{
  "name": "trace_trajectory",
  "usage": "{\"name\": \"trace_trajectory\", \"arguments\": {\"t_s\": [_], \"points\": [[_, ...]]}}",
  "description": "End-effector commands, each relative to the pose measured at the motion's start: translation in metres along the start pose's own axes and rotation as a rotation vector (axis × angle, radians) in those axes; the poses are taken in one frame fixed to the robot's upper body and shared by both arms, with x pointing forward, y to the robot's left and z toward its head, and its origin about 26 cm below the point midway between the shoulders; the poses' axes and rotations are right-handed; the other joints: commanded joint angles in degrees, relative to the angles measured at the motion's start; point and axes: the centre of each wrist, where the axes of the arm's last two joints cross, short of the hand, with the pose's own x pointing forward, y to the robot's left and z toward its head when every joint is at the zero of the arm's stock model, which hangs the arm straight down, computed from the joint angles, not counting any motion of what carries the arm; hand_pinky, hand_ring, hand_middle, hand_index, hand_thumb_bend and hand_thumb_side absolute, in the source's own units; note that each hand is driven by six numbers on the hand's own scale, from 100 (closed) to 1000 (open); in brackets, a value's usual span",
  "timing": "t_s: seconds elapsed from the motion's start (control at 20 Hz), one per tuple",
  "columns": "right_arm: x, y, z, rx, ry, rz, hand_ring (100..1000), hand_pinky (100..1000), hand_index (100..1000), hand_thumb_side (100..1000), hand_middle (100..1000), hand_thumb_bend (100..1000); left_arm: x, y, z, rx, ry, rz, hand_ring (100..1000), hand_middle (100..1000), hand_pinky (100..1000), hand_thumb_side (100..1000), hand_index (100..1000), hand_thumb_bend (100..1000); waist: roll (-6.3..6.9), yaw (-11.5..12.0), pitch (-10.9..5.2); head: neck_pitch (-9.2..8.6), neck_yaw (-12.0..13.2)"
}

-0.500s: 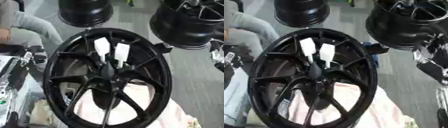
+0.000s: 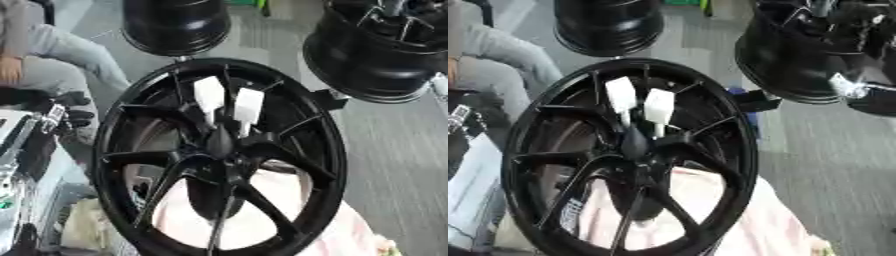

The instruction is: Pull the pin out of the wheel hub.

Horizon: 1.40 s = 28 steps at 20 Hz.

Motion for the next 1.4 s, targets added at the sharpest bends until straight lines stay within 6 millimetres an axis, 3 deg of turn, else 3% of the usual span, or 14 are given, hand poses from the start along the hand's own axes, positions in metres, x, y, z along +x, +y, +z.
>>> {"name": "trace_trajectory", "arguments": {"t_s": [0.05, 0.3, 0.6, 1.4], "points": [[0.006, -0.021, -0.011, 0.187, 0.016, 0.093, 839, 808, 971, 100, 872, 100, 0.007, 0.004, -0.002, -0.018, -0.018, -0.031, 717, 738, 772, 769, 824, 117, 0.02, 0.28, -0.82, 0.28, -0.47], [0.005, -0.021, -0.048, 0.433, 0.021, 0.157, 846, 810, 973, 100, 879, 100, 0.008, 0.004, -0.003, -0.030, -0.020, -0.039, 718, 739, 772, 771, 824, 116, -0.36, 0.94, -0.67, 0.28, -0.76], [-0.007, -0.005, -0.078, 0.589, 0.023, 0.200, 849, 812, 973, 100, 881, 100, 0.008, 0.005, -0.003, -0.035, -0.019, -0.046, 718, 739, 772, 774, 824, 116, -0.71, 1.45, -0.25, 0.28, -0.77], [-0.011, 0.023, -0.115, 0.656, -0.042, 0.224, 851, 811, 978, 105, 883, 100, 0.008, 0.003, -0.004, -0.046, -0.019, -0.044, 720, 741, 773, 777, 825, 115, -0.52, 1.66, -0.11, 0.28, -1.22]]}}
